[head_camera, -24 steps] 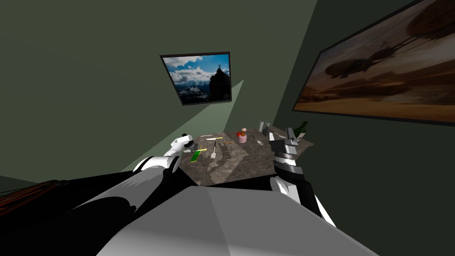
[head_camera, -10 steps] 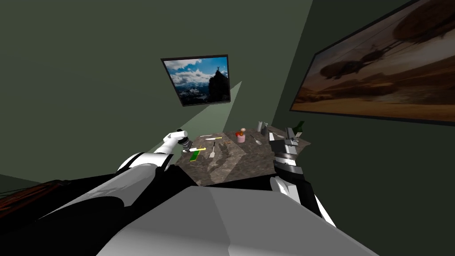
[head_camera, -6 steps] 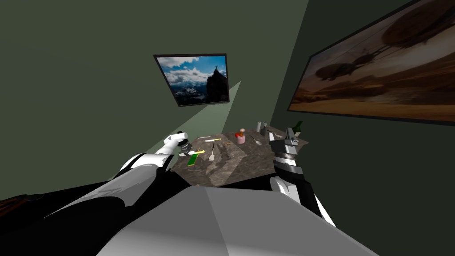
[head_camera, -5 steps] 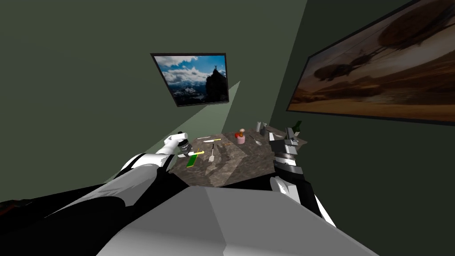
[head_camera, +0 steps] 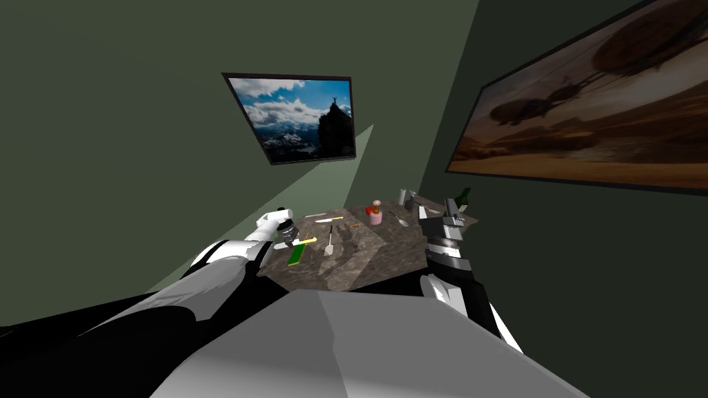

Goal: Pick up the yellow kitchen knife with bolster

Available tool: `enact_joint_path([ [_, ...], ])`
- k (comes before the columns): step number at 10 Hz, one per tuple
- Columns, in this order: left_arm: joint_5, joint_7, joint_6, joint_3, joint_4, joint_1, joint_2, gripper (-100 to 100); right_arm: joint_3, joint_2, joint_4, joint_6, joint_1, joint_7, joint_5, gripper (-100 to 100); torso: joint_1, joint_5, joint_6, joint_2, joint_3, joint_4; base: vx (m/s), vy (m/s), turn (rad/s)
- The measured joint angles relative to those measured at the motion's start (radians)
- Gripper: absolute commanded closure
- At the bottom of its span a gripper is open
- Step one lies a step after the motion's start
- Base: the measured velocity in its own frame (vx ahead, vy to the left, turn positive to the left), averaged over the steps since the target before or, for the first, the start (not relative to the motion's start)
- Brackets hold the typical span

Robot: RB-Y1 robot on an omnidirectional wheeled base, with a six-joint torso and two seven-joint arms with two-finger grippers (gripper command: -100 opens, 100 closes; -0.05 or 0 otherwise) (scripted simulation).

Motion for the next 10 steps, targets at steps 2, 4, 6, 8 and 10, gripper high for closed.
enact_joint_path([
  [2,-0.006,0.003,-0.020,0.000,0.006,0.003,-0.008,100,0.000,0.000,0.000,0.000,0.000,0.000,0.000,0,0.000,0.000,0.000,0.001,0.001,0.000,-0.005,-0.002,0.000],
  [4,-0.006,0.003,-0.020,0.000,0.005,0.001,-0.007,100,0.000,0.000,0.000,0.000,0.000,0.000,0.000,0,0.000,0.001,0.000,0.001,0.000,-0.001,0.000,0.000,0.000],
  [6,-0.006,0.004,-0.019,0.000,0.005,0.001,-0.007,100,0.000,0.000,0.000,0.000,0.000,0.000,0.000,0,0.002,0.002,0.000,-0.001,-0.001,-0.001,0.000,0.000,0.000],
  [8,-0.006,0.004,-0.019,0.000,0.005,0.001,-0.007,100,0.000,0.000,0.000,0.000,0.000,0.000,0.000,0,0.003,0.002,0.000,-0.001,-0.001,-0.001,0.006,0.004,-0.002],
  [10,0.001,-0.003,-0.002,-0.001,0.011,-0.009,0.004,0,0.000,0.000,0.000,0.000,0.000,0.000,0.000,0,0.003,0.002,0.000,-0.002,-0.002,-0.002,0.005,0.003,0.000],
])
